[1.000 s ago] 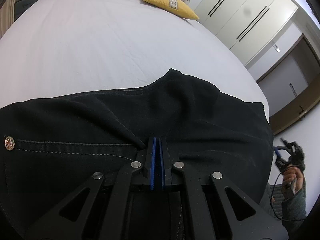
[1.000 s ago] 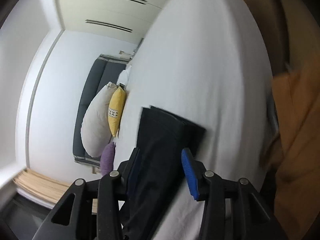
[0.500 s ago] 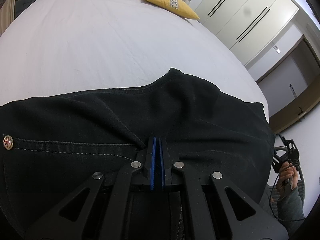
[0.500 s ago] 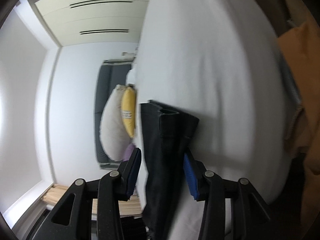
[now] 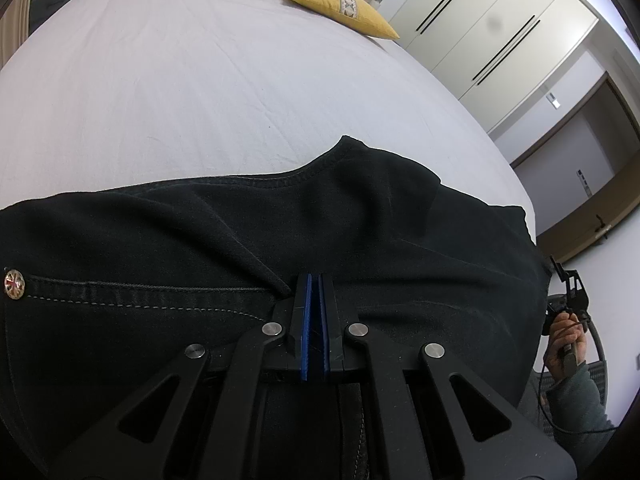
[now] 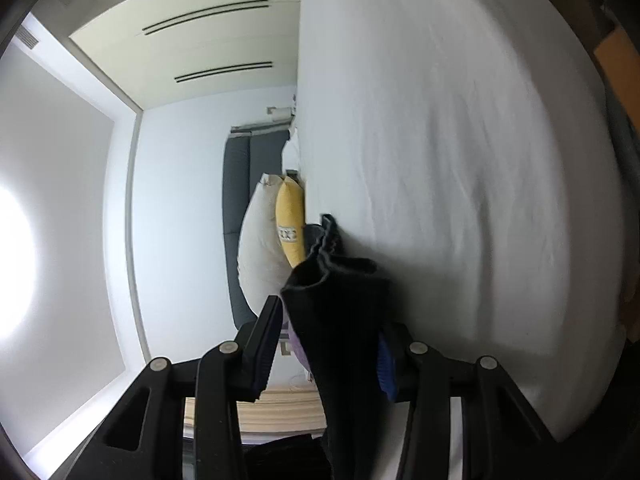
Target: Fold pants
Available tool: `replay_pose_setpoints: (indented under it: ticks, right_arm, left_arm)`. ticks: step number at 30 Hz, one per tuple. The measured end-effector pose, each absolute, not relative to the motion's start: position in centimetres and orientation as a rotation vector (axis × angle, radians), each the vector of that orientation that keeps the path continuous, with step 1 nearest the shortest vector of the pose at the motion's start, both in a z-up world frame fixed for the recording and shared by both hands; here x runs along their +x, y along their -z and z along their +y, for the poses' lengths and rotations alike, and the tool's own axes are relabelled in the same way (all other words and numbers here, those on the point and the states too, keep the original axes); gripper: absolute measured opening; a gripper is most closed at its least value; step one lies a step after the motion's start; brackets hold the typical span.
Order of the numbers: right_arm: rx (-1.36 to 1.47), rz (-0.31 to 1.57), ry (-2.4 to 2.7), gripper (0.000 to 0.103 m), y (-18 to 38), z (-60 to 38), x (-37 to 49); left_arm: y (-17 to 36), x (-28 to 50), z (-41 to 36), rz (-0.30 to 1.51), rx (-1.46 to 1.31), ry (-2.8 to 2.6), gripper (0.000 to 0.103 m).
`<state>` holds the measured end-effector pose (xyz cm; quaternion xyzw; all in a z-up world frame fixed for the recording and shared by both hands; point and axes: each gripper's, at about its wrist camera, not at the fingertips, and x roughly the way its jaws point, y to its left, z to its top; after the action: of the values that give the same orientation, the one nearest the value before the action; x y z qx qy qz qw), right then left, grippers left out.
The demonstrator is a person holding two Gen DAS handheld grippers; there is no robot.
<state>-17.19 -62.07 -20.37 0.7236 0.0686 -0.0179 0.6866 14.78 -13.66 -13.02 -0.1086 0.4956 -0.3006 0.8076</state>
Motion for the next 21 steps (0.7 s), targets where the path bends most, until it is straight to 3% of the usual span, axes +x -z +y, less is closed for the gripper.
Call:
replay_pose_setpoints:
  ticks: [3, 4, 5, 8, 21]
  right_arm:
    - [1.572, 0.194, 0.048, 0.046, 19.6, -61.8, -17.1]
    - [1.561, 0.203, 0.047, 0.042, 19.4, -61.8, -17.2]
    - [1.545, 0.229, 0.06, 0.029, 19.1, -61.8, -17.0]
    - [1.516, 0.289, 0.1, 0.01, 18.9, -61.8, -16.9]
    - [1.321, 0.408, 0.293, 0.006, 14.6, -60.5, -15.5]
  left_arm:
    - [13.0, 14.7, -13.7, 1.06, -0.231, 0.642, 0.003]
    - [13.0, 14.7, -13.7, 1.06, -0.23, 0.642, 0.003]
    - [13.0, 14.7, -13.7, 1.059, -0.23, 0.641, 0.003]
    - [12.9, 14.6, -13.7, 1.058, -0.222, 0.636, 0.003]
    - [12.9, 14.5, -13.5, 1.059, -0.229, 0.636, 0.003]
